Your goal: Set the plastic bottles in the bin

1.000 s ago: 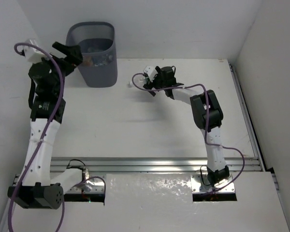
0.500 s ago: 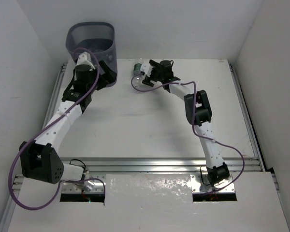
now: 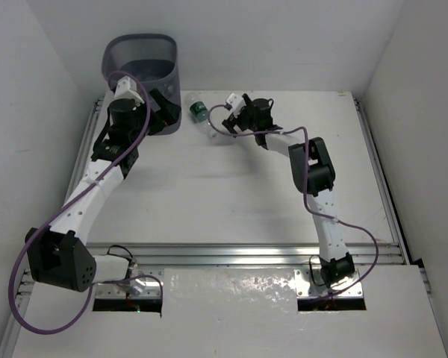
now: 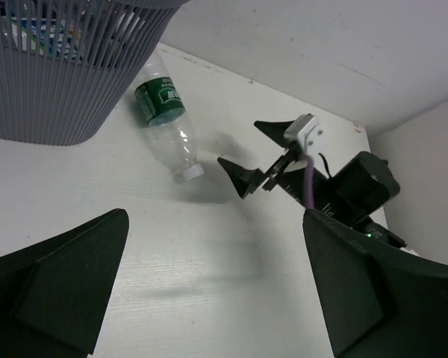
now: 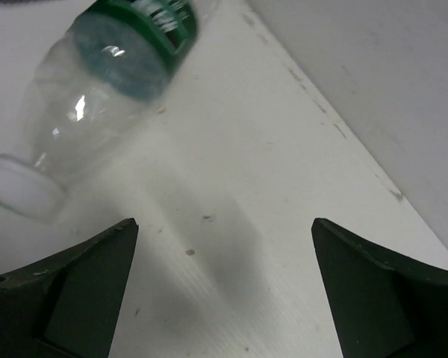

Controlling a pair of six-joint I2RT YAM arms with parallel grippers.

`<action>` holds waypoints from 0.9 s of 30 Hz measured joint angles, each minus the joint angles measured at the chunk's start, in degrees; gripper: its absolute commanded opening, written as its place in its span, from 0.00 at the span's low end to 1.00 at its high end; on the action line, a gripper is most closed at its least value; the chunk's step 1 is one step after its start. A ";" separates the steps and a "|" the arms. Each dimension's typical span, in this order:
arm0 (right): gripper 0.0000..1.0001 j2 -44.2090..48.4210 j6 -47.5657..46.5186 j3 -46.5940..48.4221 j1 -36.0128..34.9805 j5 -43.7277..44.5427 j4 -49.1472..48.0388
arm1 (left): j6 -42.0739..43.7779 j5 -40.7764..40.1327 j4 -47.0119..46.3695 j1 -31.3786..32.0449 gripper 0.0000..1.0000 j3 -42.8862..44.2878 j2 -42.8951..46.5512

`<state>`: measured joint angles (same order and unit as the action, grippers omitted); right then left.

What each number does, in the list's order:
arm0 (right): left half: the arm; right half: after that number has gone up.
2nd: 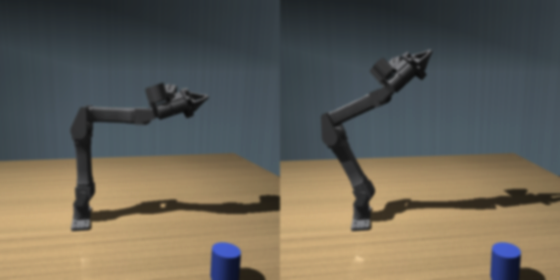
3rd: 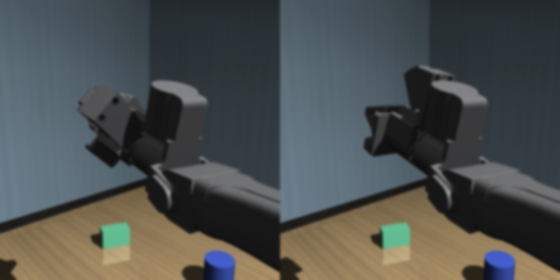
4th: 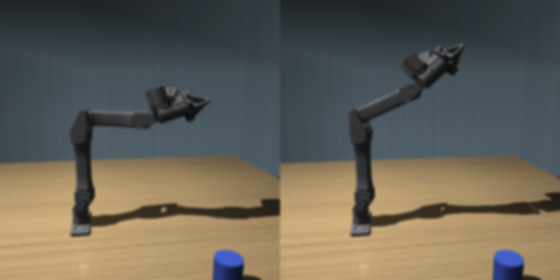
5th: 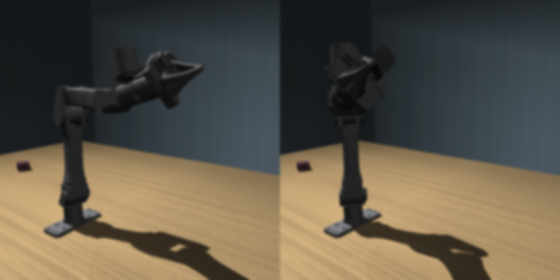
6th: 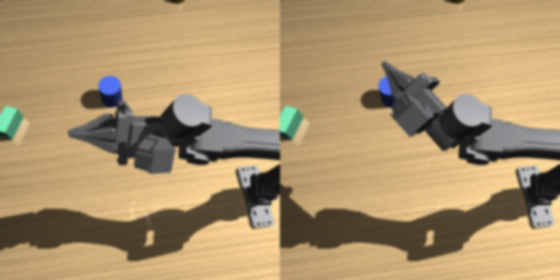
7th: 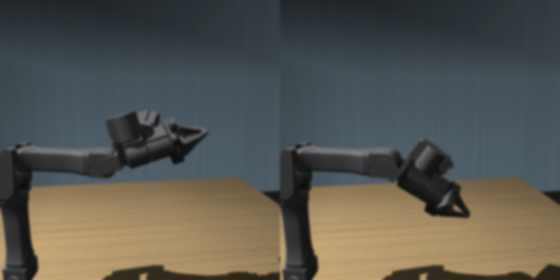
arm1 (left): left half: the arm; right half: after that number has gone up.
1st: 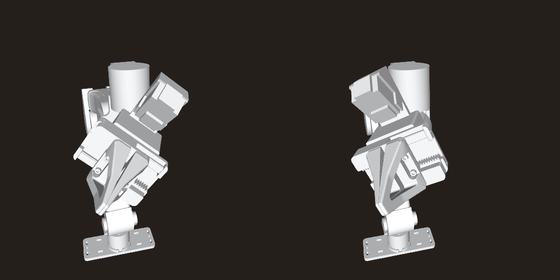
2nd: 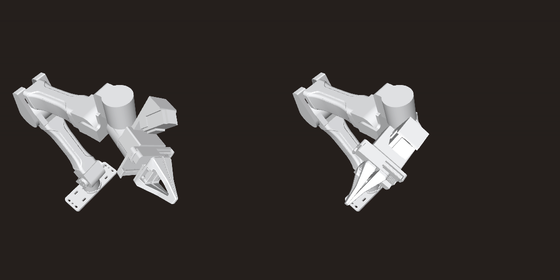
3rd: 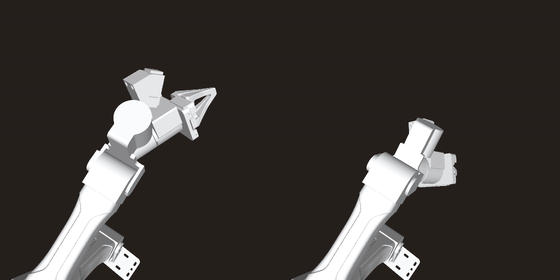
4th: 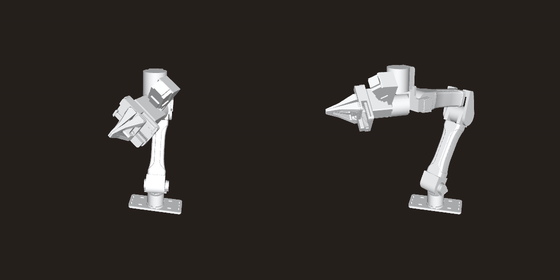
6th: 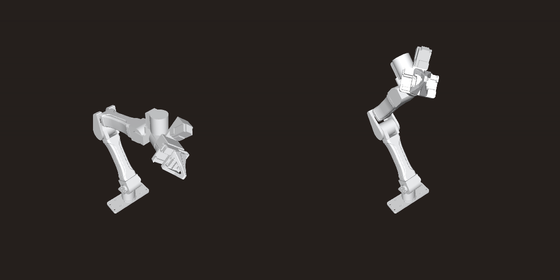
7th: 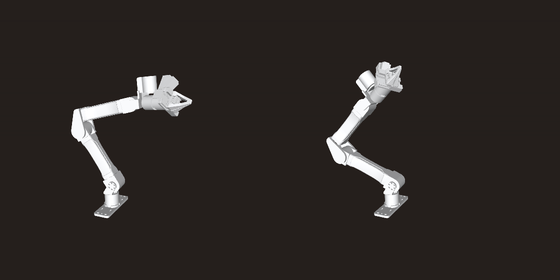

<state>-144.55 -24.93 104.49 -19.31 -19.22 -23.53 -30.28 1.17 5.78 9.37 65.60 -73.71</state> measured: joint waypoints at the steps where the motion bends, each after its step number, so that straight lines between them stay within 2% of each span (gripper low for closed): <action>1: 0.99 1.11 2.95 -0.52 0.02 1.49 0.09 | 0.00 0.28 -0.04 -0.02 1.00 0.00 0.00; 5: 0.99 4.28 15.30 2.75 0.50 2.05 5.57 | -0.09 1.51 -0.02 0.00 1.00 -0.13 0.24; 10: 0.99 2.86 31.80 18.10 0.92 -3.98 16.72 | -0.20 2.34 0.00 0.04 1.00 -0.81 1.79; 15: 0.99 2.93 42.86 17.99 -0.83 -4.61 16.44 | -0.20 2.36 -0.04 0.04 1.00 -0.81 2.71; 20: 0.99 -3.21 47.78 21.57 -6.12 2.03 18.14 | -0.22 2.38 0.04 0.04 1.00 -0.81 2.84; 27: 0.95 -11.82 48.76 25.94 -11.19 12.41 18.67 | -0.17 2.36 0.42 0.04 1.00 -0.85 3.85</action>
<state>-156.38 23.83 130.43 -30.50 -6.81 -4.86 -30.46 3.53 6.20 9.41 64.75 -69.87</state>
